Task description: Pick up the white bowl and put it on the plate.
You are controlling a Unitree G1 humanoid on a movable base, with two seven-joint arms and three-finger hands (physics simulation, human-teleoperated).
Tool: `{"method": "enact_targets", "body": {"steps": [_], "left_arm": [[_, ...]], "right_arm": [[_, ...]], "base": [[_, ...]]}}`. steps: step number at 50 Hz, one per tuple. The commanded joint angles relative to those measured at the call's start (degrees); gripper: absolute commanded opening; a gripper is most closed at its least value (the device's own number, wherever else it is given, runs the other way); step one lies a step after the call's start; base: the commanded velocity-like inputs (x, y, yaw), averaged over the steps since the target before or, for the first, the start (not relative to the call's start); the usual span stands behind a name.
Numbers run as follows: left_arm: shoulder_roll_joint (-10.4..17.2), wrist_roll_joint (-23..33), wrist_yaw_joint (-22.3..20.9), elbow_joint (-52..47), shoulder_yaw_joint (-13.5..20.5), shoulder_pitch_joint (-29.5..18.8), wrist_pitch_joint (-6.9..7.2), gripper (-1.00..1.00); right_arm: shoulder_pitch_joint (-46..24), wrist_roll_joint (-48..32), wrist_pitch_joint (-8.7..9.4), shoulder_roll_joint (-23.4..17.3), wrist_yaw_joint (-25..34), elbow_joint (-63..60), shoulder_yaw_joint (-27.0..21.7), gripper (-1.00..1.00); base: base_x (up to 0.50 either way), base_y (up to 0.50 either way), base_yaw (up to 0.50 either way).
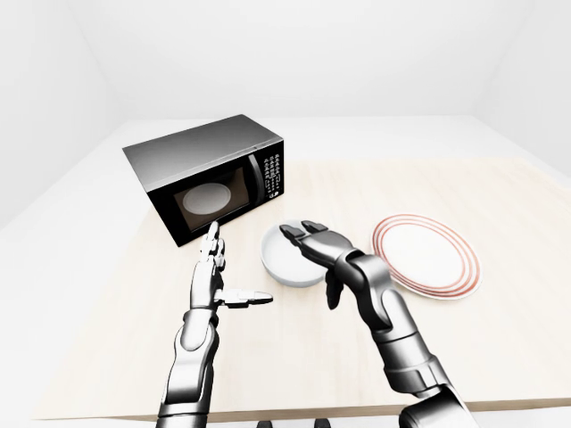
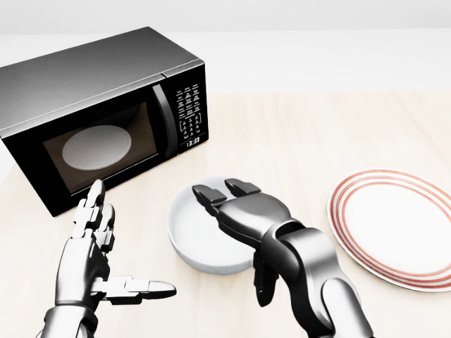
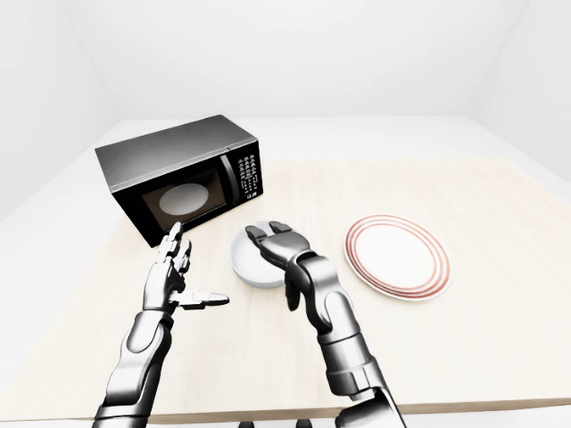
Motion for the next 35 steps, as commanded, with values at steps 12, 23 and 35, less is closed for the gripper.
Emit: {"method": "enact_targets", "body": {"steps": [12,23,35], "left_arm": [[0.0,0.01,0.01,0.0,0.0,0.0,-0.01,1.0],[0.0,0.0,0.0,0.0,0.0,0.0,-0.01,1.0],[0.0,0.0,0.01,0.0,0.0,0.0,0.01,1.0]], "right_arm": [[1.46,-0.98,0.0,-0.31,0.0,4.29,0.37,1.0],[1.71,-1.08,0.0,-0.46,0.0,5.24,0.31,1.0],[2.06,-1.1,0.0,-0.64,0.0,5.69,0.26,1.0]], "base": [[0.0,0.0,0.0],[0.0,0.0,0.0],[0.0,0.0,0.0]]}}
